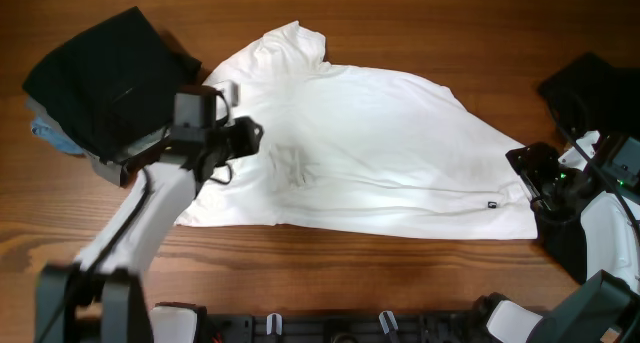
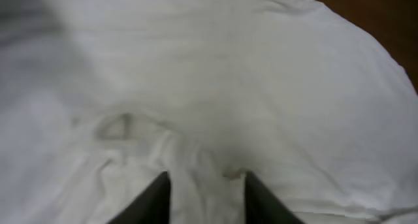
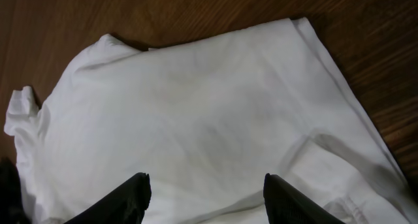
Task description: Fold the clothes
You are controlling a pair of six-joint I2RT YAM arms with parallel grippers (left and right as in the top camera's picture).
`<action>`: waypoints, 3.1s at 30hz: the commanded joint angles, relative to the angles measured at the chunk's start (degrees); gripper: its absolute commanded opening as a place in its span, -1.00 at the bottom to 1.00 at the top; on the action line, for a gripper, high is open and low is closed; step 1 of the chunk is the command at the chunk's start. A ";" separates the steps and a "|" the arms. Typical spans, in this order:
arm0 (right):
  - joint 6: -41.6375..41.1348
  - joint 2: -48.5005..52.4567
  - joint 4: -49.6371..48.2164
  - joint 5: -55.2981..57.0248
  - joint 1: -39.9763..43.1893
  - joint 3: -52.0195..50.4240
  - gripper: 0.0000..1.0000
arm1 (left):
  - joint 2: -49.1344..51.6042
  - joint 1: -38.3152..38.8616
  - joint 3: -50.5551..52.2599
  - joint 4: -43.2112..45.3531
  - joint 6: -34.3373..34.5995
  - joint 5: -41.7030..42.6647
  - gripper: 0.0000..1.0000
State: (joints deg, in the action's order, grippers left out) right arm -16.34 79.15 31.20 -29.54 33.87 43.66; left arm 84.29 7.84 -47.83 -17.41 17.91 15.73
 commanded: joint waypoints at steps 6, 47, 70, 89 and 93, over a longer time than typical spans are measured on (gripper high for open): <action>1.14 -0.50 -0.13 0.13 0.07 0.48 0.21 | 4.59 -3.69 0.28 -0.76 -5.77 -10.84 0.09; 1.14 -0.50 0.33 0.13 0.07 0.46 0.22 | 7.04 -5.99 0.26 2.32 -11.78 -3.37 0.08; 1.14 -0.50 0.76 0.13 0.07 0.46 0.22 | 12.35 -5.05 0.26 13.03 -11.67 6.56 -0.92; 1.16 -0.50 0.79 0.15 0.07 0.46 0.22 | 4.37 -4.61 -1.57 6.05 -11.50 8.46 -0.81; 1.14 -0.50 0.74 0.15 0.07 0.46 0.21 | 3.17 -0.72 -1.53 -1.14 -11.50 8.90 -0.92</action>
State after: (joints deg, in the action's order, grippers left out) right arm -16.34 79.15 32.08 -29.54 33.87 43.66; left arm 89.27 3.57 -48.34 -15.16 6.68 21.85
